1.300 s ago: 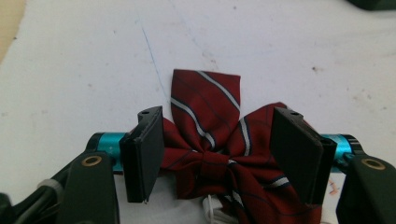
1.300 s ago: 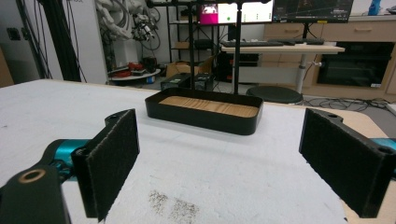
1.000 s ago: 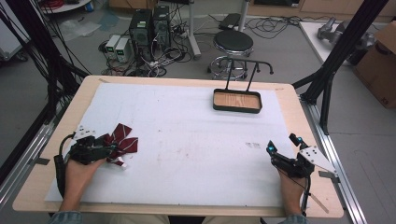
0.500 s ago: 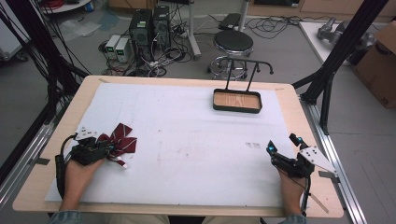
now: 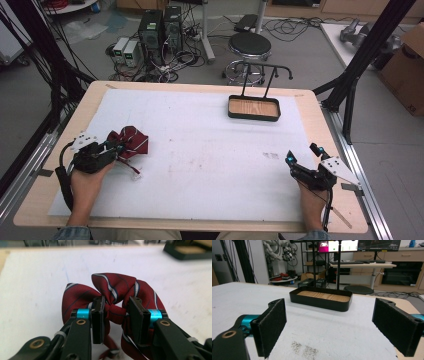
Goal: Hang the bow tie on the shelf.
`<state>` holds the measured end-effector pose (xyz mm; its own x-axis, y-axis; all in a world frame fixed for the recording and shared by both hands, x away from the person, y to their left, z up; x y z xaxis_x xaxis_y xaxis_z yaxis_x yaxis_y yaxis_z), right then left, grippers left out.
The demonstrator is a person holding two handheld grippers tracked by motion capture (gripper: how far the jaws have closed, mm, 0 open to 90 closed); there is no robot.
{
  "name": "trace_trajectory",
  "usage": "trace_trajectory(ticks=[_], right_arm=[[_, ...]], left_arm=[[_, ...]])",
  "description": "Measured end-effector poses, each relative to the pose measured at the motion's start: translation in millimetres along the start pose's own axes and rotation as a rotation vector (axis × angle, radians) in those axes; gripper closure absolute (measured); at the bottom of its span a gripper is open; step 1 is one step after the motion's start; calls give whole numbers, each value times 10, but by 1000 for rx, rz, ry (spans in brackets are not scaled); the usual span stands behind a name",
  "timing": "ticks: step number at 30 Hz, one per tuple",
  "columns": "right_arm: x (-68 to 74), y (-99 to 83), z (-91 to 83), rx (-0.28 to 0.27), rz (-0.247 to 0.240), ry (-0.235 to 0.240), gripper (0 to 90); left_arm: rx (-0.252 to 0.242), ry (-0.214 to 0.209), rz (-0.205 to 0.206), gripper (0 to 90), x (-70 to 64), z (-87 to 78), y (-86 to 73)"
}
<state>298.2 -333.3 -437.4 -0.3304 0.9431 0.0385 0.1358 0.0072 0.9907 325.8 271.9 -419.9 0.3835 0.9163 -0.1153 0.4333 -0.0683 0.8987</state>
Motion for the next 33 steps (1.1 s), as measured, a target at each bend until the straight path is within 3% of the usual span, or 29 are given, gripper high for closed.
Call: trace_trajectory(ticks=[9, 13, 18, 21, 29, 33], right_arm=[[-6, -3, -4, 4, 7, 0, 112], [-4, -4, -7, 5, 11, 1, 112], [-7, -6, 1, 6, 10, 7, 112], [-12, -8, 3, 9, 14, 9, 112], [-17, -12, 4, 13, 25, 10, 112], [-19, -11, 6, 11, 26, 12, 112]], left_arm=[[-102, -41, 38, 665, -308, -25, 336], [-120, -59, 56, 665, -428, 31, 458], [-162, -91, 78, 665, -579, 145, 638], [-168, -132, 106, 665, -705, 251, 782], [-172, -184, 175, 665, -967, 489, 1026], [-175, -216, 188, 665, -1109, 649, 1154]])
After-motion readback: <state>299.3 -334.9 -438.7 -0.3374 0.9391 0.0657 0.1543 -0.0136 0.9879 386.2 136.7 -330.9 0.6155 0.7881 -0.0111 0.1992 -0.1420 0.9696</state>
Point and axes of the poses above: each handheld gripper's, and its own axes: z roughly forward along the jaws, y roughly out of its top, x roughly to its left, the point moved 3 cm from there along z, roughly forward along the jaws, and after that the axes turned 3 degrees about x, right-handed, at the moved point
